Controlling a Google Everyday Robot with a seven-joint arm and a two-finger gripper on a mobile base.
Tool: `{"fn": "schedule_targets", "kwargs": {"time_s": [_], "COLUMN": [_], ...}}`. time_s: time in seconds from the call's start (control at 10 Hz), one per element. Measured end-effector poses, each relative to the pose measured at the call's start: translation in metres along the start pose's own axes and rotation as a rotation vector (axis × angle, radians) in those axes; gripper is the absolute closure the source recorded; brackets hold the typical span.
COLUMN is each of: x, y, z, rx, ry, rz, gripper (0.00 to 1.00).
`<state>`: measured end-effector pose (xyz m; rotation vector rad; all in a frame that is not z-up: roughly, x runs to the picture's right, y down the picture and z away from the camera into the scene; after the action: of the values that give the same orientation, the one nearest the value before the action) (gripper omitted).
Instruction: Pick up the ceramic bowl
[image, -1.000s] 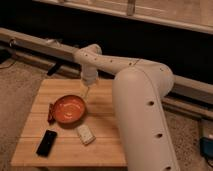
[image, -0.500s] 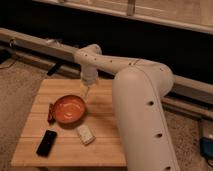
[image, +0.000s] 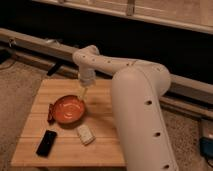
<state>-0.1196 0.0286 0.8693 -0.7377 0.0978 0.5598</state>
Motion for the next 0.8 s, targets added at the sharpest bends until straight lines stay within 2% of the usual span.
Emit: {"fn": "schedule_targets", "kwargs": {"time_s": [0.2,0.5,0.8], "x": [-0.018,-0.024,-0.029], "y": [0.022,0.027,0.025], "z": [0.014,0.031,0.052], "rx": [-0.022,-0.049,-0.074], "ry": [-0.012,-0.010,0.008], "rz": [-0.035,-0.048,-0.051], "gripper": [0.20,0.20,0.20]}}
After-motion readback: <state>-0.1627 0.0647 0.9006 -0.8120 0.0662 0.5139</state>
